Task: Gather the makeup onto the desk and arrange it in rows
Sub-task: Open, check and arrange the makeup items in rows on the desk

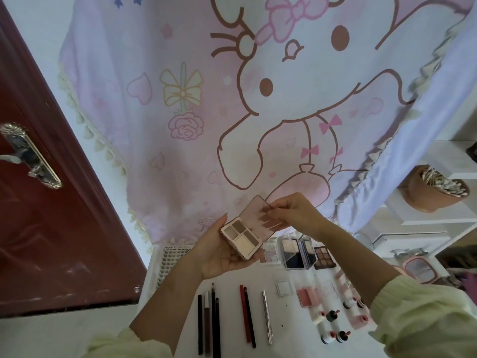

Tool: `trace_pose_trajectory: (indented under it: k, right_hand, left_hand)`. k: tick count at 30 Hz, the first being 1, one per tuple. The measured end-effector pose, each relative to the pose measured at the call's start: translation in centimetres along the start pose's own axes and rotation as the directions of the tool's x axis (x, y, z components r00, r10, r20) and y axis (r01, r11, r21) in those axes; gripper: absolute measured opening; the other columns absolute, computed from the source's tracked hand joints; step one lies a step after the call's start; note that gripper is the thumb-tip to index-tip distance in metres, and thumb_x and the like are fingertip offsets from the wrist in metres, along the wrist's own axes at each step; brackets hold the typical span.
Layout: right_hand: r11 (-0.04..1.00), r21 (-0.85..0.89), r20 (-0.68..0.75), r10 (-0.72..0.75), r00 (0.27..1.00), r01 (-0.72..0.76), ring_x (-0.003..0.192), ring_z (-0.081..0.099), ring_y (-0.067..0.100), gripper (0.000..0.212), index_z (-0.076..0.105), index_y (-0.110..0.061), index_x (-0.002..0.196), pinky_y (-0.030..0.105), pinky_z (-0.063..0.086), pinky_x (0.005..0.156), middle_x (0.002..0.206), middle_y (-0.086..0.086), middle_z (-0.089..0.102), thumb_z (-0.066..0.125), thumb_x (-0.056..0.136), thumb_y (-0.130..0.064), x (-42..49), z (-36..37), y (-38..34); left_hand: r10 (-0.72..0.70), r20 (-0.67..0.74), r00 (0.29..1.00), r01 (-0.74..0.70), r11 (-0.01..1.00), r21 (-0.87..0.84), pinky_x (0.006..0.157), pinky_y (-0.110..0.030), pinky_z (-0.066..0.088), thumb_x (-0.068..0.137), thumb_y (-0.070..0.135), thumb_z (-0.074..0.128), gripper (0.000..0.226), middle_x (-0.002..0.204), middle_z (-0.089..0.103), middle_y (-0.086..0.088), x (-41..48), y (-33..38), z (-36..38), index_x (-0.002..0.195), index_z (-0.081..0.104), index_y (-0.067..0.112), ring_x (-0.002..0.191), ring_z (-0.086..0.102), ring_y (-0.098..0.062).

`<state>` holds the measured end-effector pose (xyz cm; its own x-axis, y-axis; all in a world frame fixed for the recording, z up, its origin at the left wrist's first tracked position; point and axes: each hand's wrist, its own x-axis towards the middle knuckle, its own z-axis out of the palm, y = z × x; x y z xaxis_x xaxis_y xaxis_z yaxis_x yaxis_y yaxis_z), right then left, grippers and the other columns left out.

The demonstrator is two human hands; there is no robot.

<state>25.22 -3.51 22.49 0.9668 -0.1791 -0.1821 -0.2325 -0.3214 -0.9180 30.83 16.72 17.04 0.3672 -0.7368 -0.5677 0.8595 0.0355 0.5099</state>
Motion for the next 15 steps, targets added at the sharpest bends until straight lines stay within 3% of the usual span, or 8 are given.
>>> trace_pose_trajectory:
  k: [2,7,10,13,15]
  right_hand:
    - [0.999,0.005,-0.022,0.043,0.999,-0.043,0.079,0.073,0.028,0.015,0.072,0.002,0.1,0.034,0.061,0.075,0.089,0.014,0.075,0.061,0.089,0.002,0.4,-0.5,0.2]
    - [0.988,0.086,-0.105,0.134,0.985,-0.125,0.082,0.071,0.038,0.014,0.07,0.006,0.097,0.036,0.061,0.072,0.092,0.024,0.072,0.057,0.09,0.005,1.6,-1.0,1.5]
    - [0.969,0.137,-0.145,0.225,0.964,-0.205,0.08,0.07,0.038,0.012,0.067,0.006,0.095,0.036,0.061,0.071,0.092,0.026,0.07,0.057,0.09,0.004,2.5,-0.4,3.4]
    - [0.941,0.157,-0.186,0.327,0.926,-0.301,0.074,0.069,0.034,0.013,0.066,0.009,0.098,0.036,0.061,0.071,0.089,0.024,0.07,0.056,0.092,0.003,3.3,1.0,6.0]
    - [0.916,0.183,-0.2,0.389,0.899,-0.356,0.063,0.065,0.028,0.012,0.065,0.011,0.094,0.031,0.06,0.062,0.083,0.021,0.068,0.054,0.091,0.006,3.7,2.0,8.0]
  left_hand:
    - [0.032,-0.053,0.998,-0.031,0.999,0.032,0.085,-0.05,0.056,0.096,0.06,0.032,0.069,0.125,0.059,-0.028,0.5,1.0,-0.2,0.128,0.057,0.005,0.115,0.057,-0.045]
    - [0.123,-0.253,0.96,-0.079,0.981,0.177,0.072,-0.045,0.053,0.099,0.052,0.034,0.056,0.103,0.061,-0.018,1.9,3.4,0.0,0.11,0.059,0.003,0.088,0.063,-0.034]
    - [0.121,-0.317,0.941,-0.072,0.984,0.16,0.069,-0.042,0.051,0.099,0.047,0.039,0.048,0.1,0.059,-0.018,3.4,3.4,-0.1,0.099,0.057,0.002,0.085,0.06,-0.032]
    - [0.122,-0.393,0.912,-0.08,0.989,0.122,0.063,-0.034,0.048,0.1,0.036,0.042,0.036,0.083,0.057,-0.014,5.1,1.9,-0.7,0.087,0.056,0.005,0.074,0.056,-0.026]
    - [0.129,-0.437,0.89,-0.092,0.99,0.105,0.053,-0.028,0.049,0.098,0.027,0.046,0.025,0.074,0.056,-0.009,6.4,0.4,-1.4,0.08,0.054,0.012,0.066,0.055,-0.022]
